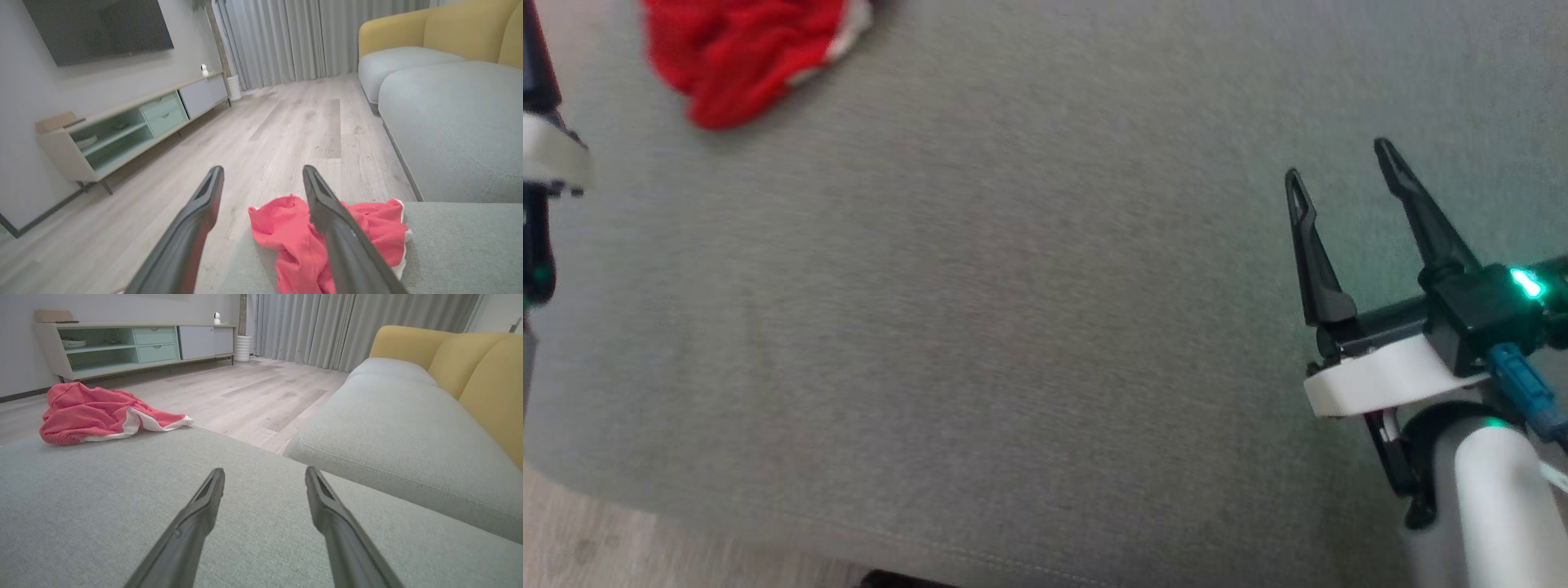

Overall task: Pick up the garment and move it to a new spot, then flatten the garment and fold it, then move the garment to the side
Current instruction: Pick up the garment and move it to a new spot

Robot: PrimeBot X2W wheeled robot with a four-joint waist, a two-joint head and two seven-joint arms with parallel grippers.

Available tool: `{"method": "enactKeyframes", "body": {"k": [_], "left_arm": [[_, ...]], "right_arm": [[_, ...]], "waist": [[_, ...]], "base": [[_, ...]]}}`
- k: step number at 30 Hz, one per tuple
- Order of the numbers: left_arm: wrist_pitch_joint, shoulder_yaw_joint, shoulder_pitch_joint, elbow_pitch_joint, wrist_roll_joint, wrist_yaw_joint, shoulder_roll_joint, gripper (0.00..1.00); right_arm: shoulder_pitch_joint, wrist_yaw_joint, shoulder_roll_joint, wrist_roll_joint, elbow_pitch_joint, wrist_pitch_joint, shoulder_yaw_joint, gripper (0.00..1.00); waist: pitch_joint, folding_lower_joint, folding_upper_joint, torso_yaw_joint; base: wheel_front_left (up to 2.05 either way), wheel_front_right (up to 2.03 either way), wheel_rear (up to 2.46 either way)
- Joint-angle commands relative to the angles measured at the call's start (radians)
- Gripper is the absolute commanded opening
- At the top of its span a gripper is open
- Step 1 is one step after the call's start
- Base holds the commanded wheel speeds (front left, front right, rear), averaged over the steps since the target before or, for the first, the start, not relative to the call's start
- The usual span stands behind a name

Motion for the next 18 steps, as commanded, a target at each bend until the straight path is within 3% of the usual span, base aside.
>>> {"method": "enactKeyframes", "body": {"k": [1, 10, 16, 17, 18], "left_arm": [[0.009, 0.041, -0.065, 0.042, -0.018, -0.008, 0.03, 1.0], [0.113, 0.0, -0.164, 0.323, -0.09, -0.114, -0.041, 1.0], [0.131, -0.018, -0.183, 0.413, -0.106, -0.146, -0.074, 1.0], [0.128, -0.02, -0.187, 0.426, -0.108, -0.151, -0.078, 0.74], [0.123, -0.022, -0.191, 0.439, -0.108, -0.154, -0.082, 0.4]], "right_arm": [[-0.025, -0.001, -0.007, -0.009, -0.058, 0.014, 0.032, 1.0], [-0.03, -0.001, -0.024, -0.021, -0.151, 0.051, 0.015, 1.0], [-0.038, -0.001, -0.022, -0.02, -0.154, 0.051, 0.016, 1.0], [-0.041, -0.001, -0.022, -0.018, -0.153, 0.049, 0.016, 1.0], [-0.045, -0.001, -0.021, -0.017, -0.151, 0.048, 0.017, 1.0]], "waist": [[0.11, -0.0004, 0.0, -0.085], [0.228, -0.0004, 0.0, -0.097], [0.244, -0.0004, 0.0, -0.089], [0.243, -0.0004, 0.0, -0.089], [0.241, -0.0004, 0.0, -0.088]], "base": [[0.0, 0.0, 0.0], [0.0, 0.0, 0.0], [0.0, 0.0, 0.0], [0.0, 0.0, 0.0], [0.0, 0.0, 0.0]]}}
